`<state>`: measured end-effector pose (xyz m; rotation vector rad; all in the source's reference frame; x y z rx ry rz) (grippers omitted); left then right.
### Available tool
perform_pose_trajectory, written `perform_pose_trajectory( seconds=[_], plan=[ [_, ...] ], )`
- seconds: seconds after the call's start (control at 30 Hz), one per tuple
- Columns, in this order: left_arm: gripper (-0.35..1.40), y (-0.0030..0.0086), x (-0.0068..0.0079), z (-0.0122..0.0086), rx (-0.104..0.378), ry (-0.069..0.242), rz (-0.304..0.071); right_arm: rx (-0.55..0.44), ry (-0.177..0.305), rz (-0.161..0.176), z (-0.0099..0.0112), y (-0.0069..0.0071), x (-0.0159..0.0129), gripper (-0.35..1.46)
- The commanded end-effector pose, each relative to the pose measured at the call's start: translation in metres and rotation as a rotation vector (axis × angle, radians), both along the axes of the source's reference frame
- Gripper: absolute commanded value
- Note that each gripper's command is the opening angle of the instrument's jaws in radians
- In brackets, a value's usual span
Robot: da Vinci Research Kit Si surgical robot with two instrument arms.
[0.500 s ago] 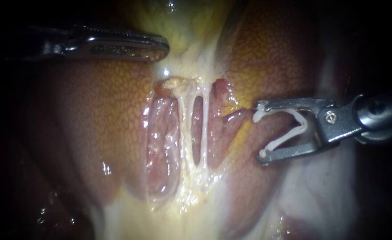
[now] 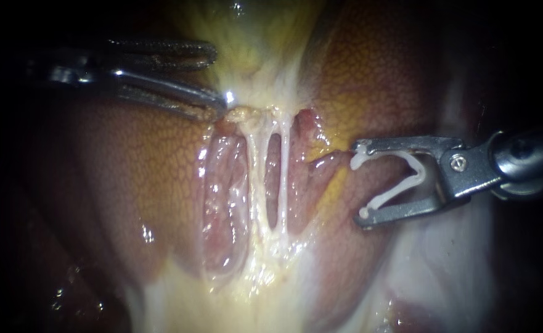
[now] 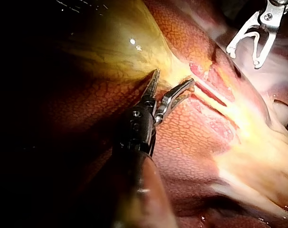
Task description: Grabbing gallbladder
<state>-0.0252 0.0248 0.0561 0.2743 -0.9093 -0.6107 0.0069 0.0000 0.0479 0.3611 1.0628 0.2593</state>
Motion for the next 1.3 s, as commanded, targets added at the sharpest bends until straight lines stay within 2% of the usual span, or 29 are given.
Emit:
perform_pose_trajectory(
  seconds=[0.03,0.27,0.43,0.63,0.83,1.1,1.3],
  plan=[
    [0.53,-0.0001,-0.0001,-0.0003,0.001,-0.001,0.001,0.000,0.000,0.000,0.0000,0.0000,0.0000,0.57],
    [0.53,-0.0017,-0.0019,-0.0006,0.007,-0.008,0.013,0.000,0.000,0.000,0.0000,0.0000,0.0000,0.57],
    [0.49,-0.0033,-0.0037,0.0007,0.007,-0.015,0.029,0.000,0.000,0.000,0.0000,0.0000,0.0000,0.57],
    [0.44,-0.0042,-0.0047,0.0026,-0.001,-0.019,0.035,0.000,0.000,0.000,0.0000,0.0000,0.0000,0.57],
    [0.39,-0.0041,-0.0046,0.0037,-0.001,-0.013,0.045,0.000,0.000,0.000,-0.0001,-0.0001,0.0000,0.57],
    [0.29,-0.0038,-0.0041,0.0039,0.000,-0.016,0.049,0.000,0.000,0.000,-0.0001,-0.0001,0.0000,0.57],
    [0.09,-0.0035,-0.0034,0.0037,0.003,-0.019,0.054,0.000,0.000,0.000,-0.0001,-0.0001,0.0000,0.57]
  ],
)
